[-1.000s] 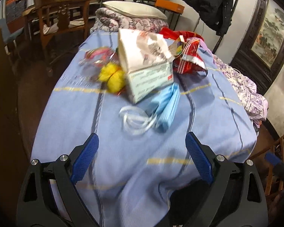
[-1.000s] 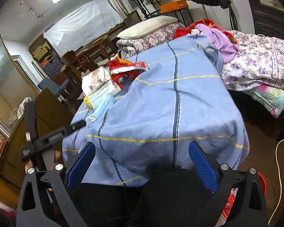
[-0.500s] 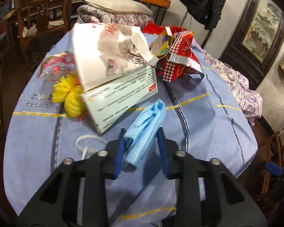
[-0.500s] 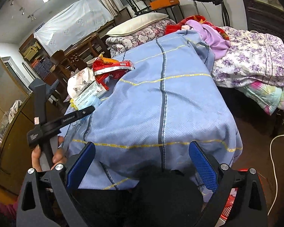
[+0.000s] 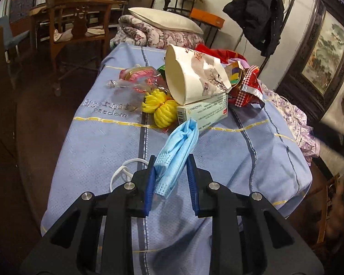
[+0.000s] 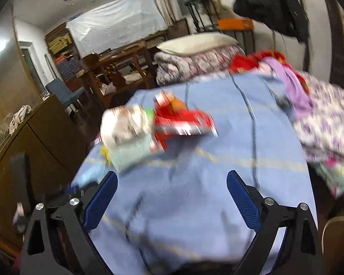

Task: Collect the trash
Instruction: 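Grasp the red snack wrapper with the right tool while the left tool holds the mask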

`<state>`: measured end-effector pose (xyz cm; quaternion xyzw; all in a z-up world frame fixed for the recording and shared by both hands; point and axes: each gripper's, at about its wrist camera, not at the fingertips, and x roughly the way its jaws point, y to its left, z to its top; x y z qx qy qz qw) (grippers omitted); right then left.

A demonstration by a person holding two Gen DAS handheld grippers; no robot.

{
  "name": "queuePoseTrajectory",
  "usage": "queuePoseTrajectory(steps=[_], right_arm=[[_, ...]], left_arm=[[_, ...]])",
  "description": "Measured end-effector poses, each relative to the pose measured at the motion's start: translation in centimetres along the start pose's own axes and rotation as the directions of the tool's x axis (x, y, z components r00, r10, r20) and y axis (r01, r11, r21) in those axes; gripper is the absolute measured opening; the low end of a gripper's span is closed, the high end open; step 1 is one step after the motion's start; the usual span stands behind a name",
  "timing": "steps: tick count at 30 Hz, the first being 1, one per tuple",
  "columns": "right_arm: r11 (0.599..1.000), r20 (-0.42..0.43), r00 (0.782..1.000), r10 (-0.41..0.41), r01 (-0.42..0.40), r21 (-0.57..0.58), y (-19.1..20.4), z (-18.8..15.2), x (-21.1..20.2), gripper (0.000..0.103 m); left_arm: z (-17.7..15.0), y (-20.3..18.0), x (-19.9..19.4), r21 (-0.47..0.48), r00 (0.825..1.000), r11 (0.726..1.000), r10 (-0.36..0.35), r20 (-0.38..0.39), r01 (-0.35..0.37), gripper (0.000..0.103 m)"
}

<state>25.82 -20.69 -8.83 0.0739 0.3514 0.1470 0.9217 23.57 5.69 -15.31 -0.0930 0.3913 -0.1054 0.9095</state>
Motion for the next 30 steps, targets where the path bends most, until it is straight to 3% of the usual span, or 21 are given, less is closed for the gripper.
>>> queuePoseTrajectory(steps=[4, 9, 10, 11, 12, 21, 30], right_arm=[[0.997, 0.038, 0.999, -0.025, 0.028, -0.077, 2.1, 3.4, 3.2, 0.086], [0.985, 0.023, 0.995, -0.099, 0.101, -0.136, 3.2, 5.5, 7.8, 0.074], [0.982, 0.012, 0.993, -0.115, 0.116, -0.147, 3.3, 5.7, 8.7, 0.061], [0.979, -0.018, 0.992, -0.129, 0.124, -0.162, 3.2, 5.7, 9.8, 0.032], [0.978, -0.040, 0.990, -0.135, 0.127, -0.165, 3.1, 5.6, 10.2, 0.028], [0.985, 0.081, 0.990, -0.113, 0.123, -0.123, 2.3, 4.9, 2.1, 0.028], [0.992, 0.179, 0.980, -0.088, 0.102, -0.069, 1.1, 4.2, -6.6, 0.028]], left_arm=[[-0.3, -0.2, 0.1, 0.024, 1.000, 1.000, 0.004, 0.005, -0.004, 0.027], [-0.6, 0.2, 0.9, 0.015, 1.000, 1.000, -0.002, -0.016, 0.002, 0.027], [-0.6, 0.3, 0.9, 0.011, 1.000, 1.000, -0.003, -0.018, 0.004, 0.027], [-0.6, 0.4, 1.0, 0.006, 1.000, 1.000, -0.005, -0.020, 0.005, 0.027], [-0.6, 0.5, 1.1, 0.002, 1.000, 1.000, -0.006, -0.024, 0.006, 0.027], [0.0, -0.9, -0.9, 0.009, 0.999, 0.999, -0.043, 0.009, 0.043, 0.027], [0.2, -4.7, -5.6, 0.067, 0.994, 0.995, -0.072, 0.081, 0.067, 0.027]])
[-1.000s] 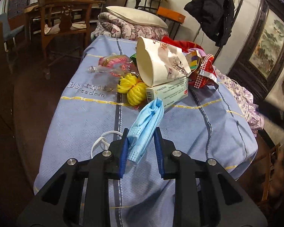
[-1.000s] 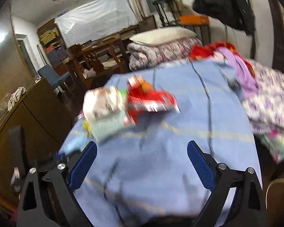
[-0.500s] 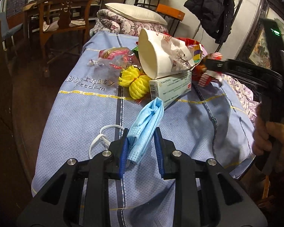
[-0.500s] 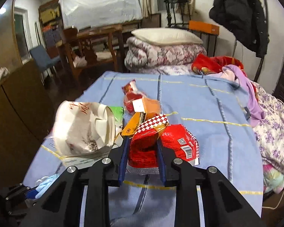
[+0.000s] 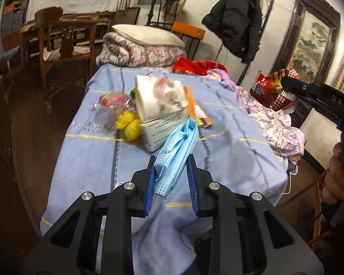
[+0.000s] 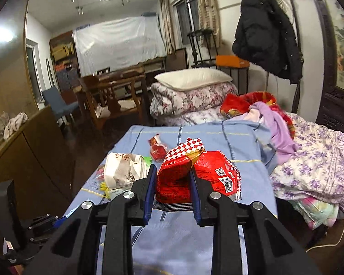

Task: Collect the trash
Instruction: 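Grasp the red snack wrapper with the right tool while the left tool holds the mask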

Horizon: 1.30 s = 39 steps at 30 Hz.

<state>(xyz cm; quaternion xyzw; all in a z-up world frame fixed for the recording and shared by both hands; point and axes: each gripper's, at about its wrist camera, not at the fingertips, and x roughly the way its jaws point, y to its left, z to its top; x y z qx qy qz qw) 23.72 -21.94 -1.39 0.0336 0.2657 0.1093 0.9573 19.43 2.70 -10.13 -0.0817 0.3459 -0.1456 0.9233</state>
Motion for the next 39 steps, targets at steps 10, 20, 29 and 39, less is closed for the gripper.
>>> queuePoseTrajectory(steps=[10, 20, 29, 39], right_arm=[[1.000, 0.096, 0.995, -0.018, 0.016, 0.021, -1.1, -1.6, -8.3, 0.028], [0.999, 0.179, 0.983, -0.031, 0.023, 0.048, -1.8, -3.9, -15.9, 0.028], [0.999, 0.322, 0.946, -0.041, 0.033, 0.030, -1.1, -5.9, -25.5, 0.028], [0.997, 0.412, 0.909, -0.066, 0.071, 0.004, -0.6, -6.9, -32.3, 0.029]], left_arm=[[-0.2, -3.8, -4.9, 0.053, 0.996, 0.997, -0.057, 0.071, 0.053, 0.027], [-1.5, -7.6, -10.8, 0.131, 0.982, 0.988, -0.099, 0.160, 0.078, 0.028], [-3.5, -11.4, -17.8, 0.219, 0.953, 0.971, -0.153, 0.261, 0.096, 0.028], [-4.9, -13.6, -22.8, 0.289, 0.915, 0.953, -0.197, 0.352, 0.094, 0.028]])
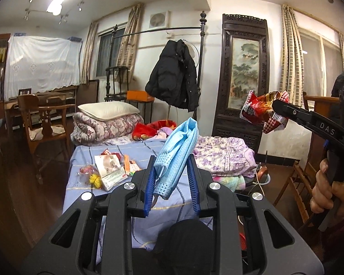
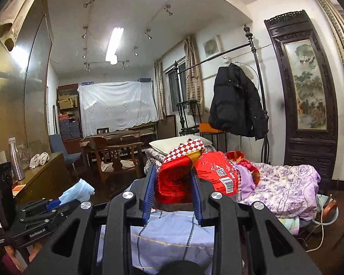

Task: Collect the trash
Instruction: 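Grasp the red snack wrapper with the right tool while the left tool holds the mask, then drop the red wrapper and blue mask into the red wastebasket with both tools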

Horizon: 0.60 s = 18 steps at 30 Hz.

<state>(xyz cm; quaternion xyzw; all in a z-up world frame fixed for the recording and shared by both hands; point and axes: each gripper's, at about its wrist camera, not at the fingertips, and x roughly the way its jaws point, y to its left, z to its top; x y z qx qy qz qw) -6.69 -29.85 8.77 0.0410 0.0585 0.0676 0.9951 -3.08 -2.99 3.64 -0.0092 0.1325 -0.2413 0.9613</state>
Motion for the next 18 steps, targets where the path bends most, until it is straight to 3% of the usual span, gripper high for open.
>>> queuePoseTrajectory(steps=[10, 18], right_arm=[[0.999, -0.068, 0.997, -0.028, 0.030, 0.032, -1.9, -1.6, 1.7, 0.029], [0.988, -0.215, 0.972, -0.092, 0.116, 0.103, -6.9, -6.2, 5.5, 0.030]], left_arm=[[-0.8, 0.8, 1.8, -0.044, 0.998, 0.999, -0.020, -0.066, 0.017, 0.028], [-3.1, 0.5, 5.7, -0.051, 0.982, 0.998, -0.032, -0.184, 0.023, 0.028]])
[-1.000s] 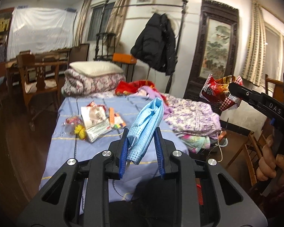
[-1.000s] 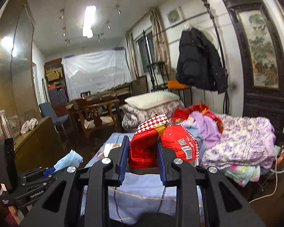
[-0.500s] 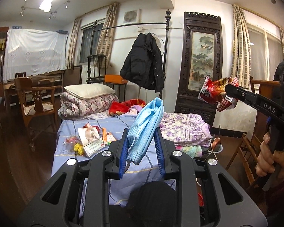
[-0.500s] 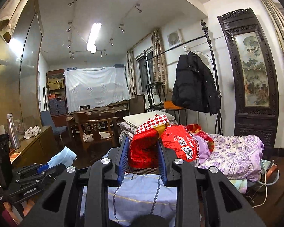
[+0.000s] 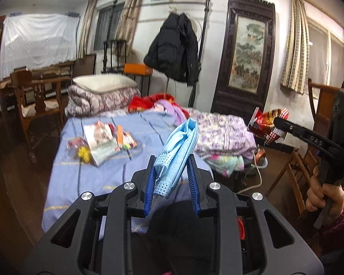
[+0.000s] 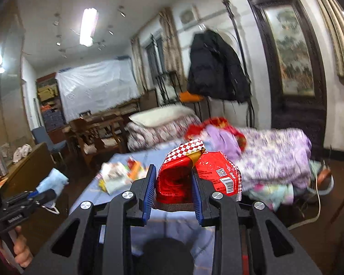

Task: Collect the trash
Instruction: 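Drop the red wrapper and blue mask into the red wastebasket with both tools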

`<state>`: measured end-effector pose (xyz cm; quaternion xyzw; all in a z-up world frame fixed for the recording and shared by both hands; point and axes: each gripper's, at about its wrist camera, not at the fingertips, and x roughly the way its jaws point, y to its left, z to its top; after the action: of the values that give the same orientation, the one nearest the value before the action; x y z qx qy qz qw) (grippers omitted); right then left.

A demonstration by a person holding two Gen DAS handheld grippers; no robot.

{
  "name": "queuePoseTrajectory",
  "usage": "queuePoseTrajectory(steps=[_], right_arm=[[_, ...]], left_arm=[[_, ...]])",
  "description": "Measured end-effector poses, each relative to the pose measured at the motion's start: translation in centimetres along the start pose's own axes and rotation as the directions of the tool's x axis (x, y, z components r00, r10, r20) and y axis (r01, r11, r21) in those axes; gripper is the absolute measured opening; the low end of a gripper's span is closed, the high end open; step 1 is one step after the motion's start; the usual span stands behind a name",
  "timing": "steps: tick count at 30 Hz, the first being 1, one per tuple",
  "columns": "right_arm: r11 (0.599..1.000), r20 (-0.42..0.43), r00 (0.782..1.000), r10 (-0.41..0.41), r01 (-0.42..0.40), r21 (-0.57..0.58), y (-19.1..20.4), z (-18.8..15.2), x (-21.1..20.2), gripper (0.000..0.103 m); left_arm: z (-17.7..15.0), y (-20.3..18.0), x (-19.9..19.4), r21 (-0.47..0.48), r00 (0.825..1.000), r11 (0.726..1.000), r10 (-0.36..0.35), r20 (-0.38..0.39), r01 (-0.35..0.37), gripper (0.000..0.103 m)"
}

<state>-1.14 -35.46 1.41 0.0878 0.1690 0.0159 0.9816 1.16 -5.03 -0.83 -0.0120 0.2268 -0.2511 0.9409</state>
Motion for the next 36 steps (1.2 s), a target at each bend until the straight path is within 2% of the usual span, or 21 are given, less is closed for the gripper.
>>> queuePoseTrajectory(steps=[5, 8, 11, 17, 19, 20, 21, 22, 27, 30, 32, 36], right_arm=[[0.996, -0.133, 0.989, -0.067, 0.075, 0.057, -4.3, -3.5, 4.1, 0.030], [0.987, -0.238, 0.965, -0.107, 0.132, 0.093, -7.5, -6.4, 6.8, 0.030], [0.963, -0.376, 0.919, -0.118, 0.198, 0.182, -11.9, -10.3, 10.0, 0.030], [0.895, -0.534, 0.842, -0.078, 0.295, 0.335, -18.6, -18.3, 14.0, 0.032], [0.870, -0.570, 0.819, -0.063, 0.326, 0.371, -20.0, -20.7, 14.8, 0.038], [0.849, -0.585, 0.810, -0.046, 0.340, 0.405, -20.8, -21.8, 15.1, 0.048], [0.832, -0.588, 0.809, -0.025, 0.342, 0.436, -21.4, -22.5, 15.1, 0.060], [0.812, -0.583, 0.813, 0.000, 0.340, 0.475, -22.0, -23.0, 15.1, 0.063], [0.810, -0.519, 0.854, 0.027, 0.286, 0.512, -22.8, -22.1, 14.2, 0.066], [0.807, -0.447, 0.894, 0.021, 0.249, 0.536, -23.3, -20.3, 12.7, 0.066], [0.812, -0.391, 0.920, -0.004, 0.232, 0.536, -23.7, -18.6, 11.1, 0.067], [0.816, -0.304, 0.951, -0.052, 0.216, 0.536, -24.9, -16.3, 8.2, 0.072]], left_arm=[[-1.5, -0.2, 3.4, -0.002, 0.995, 1.000, -0.019, -0.094, 0.019, 0.028], [-2.4, -0.8, 6.2, 0.015, 0.986, 0.999, -0.031, -0.163, 0.034, 0.028], [-3.0, -1.3, 8.5, 0.026, 0.977, 0.998, -0.042, -0.210, 0.049, 0.028], [-3.8, -3.2, 13.8, 0.042, 0.948, 0.995, -0.076, -0.309, 0.094, 0.028], [-3.8, -4.0, 15.3, 0.046, 0.937, 0.993, -0.088, -0.337, 0.110, 0.028], [-3.8, -4.3, 15.7, 0.049, 0.934, 0.992, -0.090, -0.345, 0.114, 0.028], [-3.8, -5.0, 16.5, 0.060, 0.929, 0.991, -0.093, -0.359, 0.122, 0.028], [-3.8, -5.4, 16.9, 0.068, 0.927, 0.990, -0.094, -0.364, 0.127, 0.028], [-4.1, -8.8, 19.3, 0.119, 0.907, 0.978, -0.109, -0.406, 0.171, 0.028], [-4.5, -11.2, 20.6, 0.153, 0.891, 0.966, -0.121, -0.437, 0.206, 0.028], [-5.0, -13.1, 21.6, 0.182, 0.875, 0.953, -0.133, -0.465, 0.241, 0.028], [-6.1, -16.7, 23.4, 0.219, 0.842, 0.925, -0.159, -0.516, 0.309, 0.028]])
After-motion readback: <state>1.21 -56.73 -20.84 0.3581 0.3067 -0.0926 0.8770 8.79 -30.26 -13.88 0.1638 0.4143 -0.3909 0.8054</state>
